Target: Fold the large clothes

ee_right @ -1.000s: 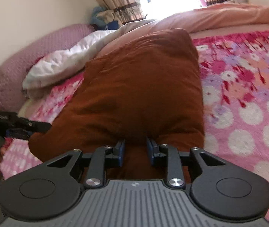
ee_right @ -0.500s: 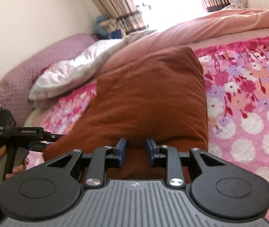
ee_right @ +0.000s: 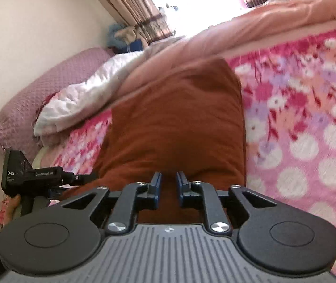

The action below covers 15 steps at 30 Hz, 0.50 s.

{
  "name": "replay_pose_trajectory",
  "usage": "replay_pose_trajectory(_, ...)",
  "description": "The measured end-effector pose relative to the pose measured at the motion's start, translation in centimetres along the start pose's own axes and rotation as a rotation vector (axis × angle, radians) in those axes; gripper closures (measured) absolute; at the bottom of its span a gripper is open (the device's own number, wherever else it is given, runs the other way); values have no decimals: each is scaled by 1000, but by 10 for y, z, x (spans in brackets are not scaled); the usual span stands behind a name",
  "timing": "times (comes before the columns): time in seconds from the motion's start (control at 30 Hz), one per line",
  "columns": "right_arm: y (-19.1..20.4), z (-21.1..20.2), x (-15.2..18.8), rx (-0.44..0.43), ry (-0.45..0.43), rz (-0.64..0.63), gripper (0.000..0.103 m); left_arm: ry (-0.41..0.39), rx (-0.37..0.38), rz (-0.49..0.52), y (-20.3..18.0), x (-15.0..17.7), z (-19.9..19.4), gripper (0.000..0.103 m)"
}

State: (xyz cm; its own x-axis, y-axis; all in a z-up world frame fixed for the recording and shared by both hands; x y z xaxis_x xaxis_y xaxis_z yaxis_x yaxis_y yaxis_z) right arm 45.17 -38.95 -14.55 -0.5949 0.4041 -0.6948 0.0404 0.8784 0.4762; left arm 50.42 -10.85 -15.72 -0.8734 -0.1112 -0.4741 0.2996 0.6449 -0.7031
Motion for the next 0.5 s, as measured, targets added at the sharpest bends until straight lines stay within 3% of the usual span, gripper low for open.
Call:
replay_pose_trajectory(0.17,3,-5,-1,-13,-18,9,86,1,-22,24,-20,1,-26,32)
replay_pose_trajectory(0.27,2,-21,-3,-16,-46,-1,84,14,5,51,-37,9,-46,32)
replay_pose_trajectory(0.37,1,-23,-2,-12,-47,-12,84,70,14,90,-46,23,-47,32)
replay_pose_trajectory(0.5,5,-23,-2,-13,-57,-13,79,63,12,53,-43,31,-40,33)
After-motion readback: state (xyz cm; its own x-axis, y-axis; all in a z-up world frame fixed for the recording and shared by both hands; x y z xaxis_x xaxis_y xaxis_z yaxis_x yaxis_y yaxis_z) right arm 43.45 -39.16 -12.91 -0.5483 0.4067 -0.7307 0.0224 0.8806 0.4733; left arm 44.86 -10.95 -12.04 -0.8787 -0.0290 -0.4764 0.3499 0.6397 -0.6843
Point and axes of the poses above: each gripper's, at about its wrist camera, not at the fingertips, and z roughly the way its jaws point, y to its left, x to its underside, the point moved 10 cm from there along z, roughly the way its jaws point, and after that the axes turned 11 degrees about x, right-handed, at the moved point
